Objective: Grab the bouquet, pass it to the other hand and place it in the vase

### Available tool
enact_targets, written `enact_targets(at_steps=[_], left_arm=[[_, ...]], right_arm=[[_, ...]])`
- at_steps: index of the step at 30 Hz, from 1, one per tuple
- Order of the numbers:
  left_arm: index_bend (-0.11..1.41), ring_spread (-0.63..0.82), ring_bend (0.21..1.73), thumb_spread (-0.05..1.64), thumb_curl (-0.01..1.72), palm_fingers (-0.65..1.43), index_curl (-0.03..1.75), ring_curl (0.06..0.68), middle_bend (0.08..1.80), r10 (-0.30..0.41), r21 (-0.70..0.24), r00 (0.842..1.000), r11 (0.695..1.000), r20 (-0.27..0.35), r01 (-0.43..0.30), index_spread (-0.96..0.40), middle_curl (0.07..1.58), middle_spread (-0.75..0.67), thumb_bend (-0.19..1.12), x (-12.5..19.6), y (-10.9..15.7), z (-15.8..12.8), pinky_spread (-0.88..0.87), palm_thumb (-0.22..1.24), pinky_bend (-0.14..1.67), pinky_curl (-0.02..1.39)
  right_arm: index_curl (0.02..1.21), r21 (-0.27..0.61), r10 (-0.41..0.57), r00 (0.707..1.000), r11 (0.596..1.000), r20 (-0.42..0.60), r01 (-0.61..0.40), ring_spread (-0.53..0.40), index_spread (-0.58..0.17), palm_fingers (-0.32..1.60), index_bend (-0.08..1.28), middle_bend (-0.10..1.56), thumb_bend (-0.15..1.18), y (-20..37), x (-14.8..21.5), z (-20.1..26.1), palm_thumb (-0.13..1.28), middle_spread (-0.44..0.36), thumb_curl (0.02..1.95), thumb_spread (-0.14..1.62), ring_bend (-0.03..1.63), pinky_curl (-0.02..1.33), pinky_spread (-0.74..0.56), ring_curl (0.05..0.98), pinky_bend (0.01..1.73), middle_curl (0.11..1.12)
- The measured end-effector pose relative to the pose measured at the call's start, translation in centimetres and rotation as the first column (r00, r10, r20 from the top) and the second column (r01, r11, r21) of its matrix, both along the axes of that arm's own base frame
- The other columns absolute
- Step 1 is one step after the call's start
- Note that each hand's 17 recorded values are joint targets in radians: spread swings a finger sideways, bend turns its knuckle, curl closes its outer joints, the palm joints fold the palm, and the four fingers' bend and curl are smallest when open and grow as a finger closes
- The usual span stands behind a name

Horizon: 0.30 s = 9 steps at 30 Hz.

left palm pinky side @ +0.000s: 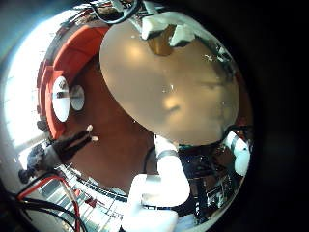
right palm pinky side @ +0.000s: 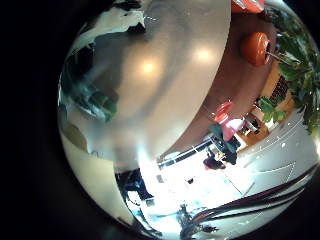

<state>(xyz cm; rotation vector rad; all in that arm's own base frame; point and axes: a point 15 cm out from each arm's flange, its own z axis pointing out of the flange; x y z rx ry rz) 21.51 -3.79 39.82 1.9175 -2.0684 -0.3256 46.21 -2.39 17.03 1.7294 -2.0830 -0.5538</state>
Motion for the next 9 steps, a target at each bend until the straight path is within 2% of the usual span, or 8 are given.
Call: enact_targets(at_steps=[2, 3, 5, 6, 8, 9], left_arm=[[0.19, 0.49, 0.49, 1.14, 0.26, 0.26, 0.40, 0.170, 0.19, 0.022, 0.008, 1.000, 1.000, -0.016, -0.022, -0.06, 0.33, 0.26, -0.02, -0.4, 0.1, 0.0, 0.51, 0.11, 0.19, 0.28], [0.19, 0.49, 0.49, 1.14, 0.26, 0.26, 0.40, 0.171, 0.19, 0.029, 0.010, 0.999, 1.000, -0.020, -0.029, -0.06, 0.33, 0.26, -0.02, -0.5, 0.3, 0.0, 0.51, 0.11, 0.19, 0.28], [0.19, 0.49, 0.49, 1.14, 0.26, 0.26, 0.40, 0.171, 0.19, 0.042, 0.010, 0.999, 0.999, -0.020, -0.042, -0.06, 0.33, 0.26, -0.02, -0.9, 0.5, 0.3, 0.51, 0.11, 0.19, 0.28], [0.19, 0.49, 0.49, 1.14, 0.26, 0.26, 0.40, 0.171, 0.19, 0.048, 0.005, 0.999, 0.999, -0.020, -0.048, -0.06, 0.33, 0.26, -0.02, -1.1, 0.5, 0.4, 0.51, 0.11, 0.19, 0.28], [0.19, 0.49, 0.49, 1.15, 0.26, 0.26, 0.40, 0.171, 0.19, 0.062, -0.007, 0.998, 0.998, -0.016, -0.062, -0.06, 0.33, 0.25, -0.02, -1.2, 0.5, 0.5, 0.51, 0.11, 0.19, 0.28], [0.19, 0.49, 0.49, 1.15, 0.26, 0.26, 0.40, 0.171, 0.19, 0.071, -0.015, 0.997, 0.997, -0.013, -0.071, -0.06, 0.33, 0.25, -0.02, -1.3, 0.5, 0.6, 0.51, 0.11, 0.19, 0.28]], right_arm=[[1.00, 0.000, 0.000, 1.000, 1.000, 0.000, 0.000, -0.245, -0.363, 0.83, 0.62, 1.13, -0.07, 0.0, 0.0, 0.0, 0.72, -0.206, 0.71, 1.05, 1.34, 0.65, -0.33, 0.688, 1.33, 0.87], [0.95, 0.000, 0.000, 1.000, 1.000, 0.000, 0.000, -0.271, -0.371, 0.64, 0.43, 1.07, -0.07, 0.0, 0.0, 0.0, 0.68, -0.210, 0.68, 1.06, 1.32, 0.64, -0.38, 0.671, 1.37, 0.85], [0.85, 0.000, 0.000, 1.000, 1.000, 0.000, 0.000, -0.272, -0.384, 0.35, 0.22, 0.89, -0.05, 0.0, 0.0, 0.0, 0.64, -0.204, 0.64, 1.07, 1.27, 0.63, -0.41, 0.637, 1.43, 0.79], [0.82, 0.000, 0.000, 1.000, 1.000, 0.000, 0.000, -0.252, -0.388, 0.24, 0.19, 0.83, -0.04, 0.0, 0.0, 0.0, 0.62, -0.191, 0.62, 1.08, 1.24, 0.64, -0.37, 0.631, 1.40, 0.76], [0.74, 0.000, 0.000, 1.000, 1.000, 0.000, 0.000, -0.151, -0.400, -0.03, 0.20, 0.66, -0.04, 0.0, 0.0, 0.0, 0.61, -0.130, 0.59, 1.08, 1.10, 0.62, -0.20, 0.574, 1.30, 0.68], [0.70, 0.000, 0.000, 1.000, 1.000, 0.000, 0.000, -0.105, -0.401, -0.05, 0.19, 0.61, -0.03, 0.0, 0.0, 0.0, 0.60, -0.103, 0.57, 1.09, 1.05, 0.59, -0.11, 0.537, 1.26, 0.64]])
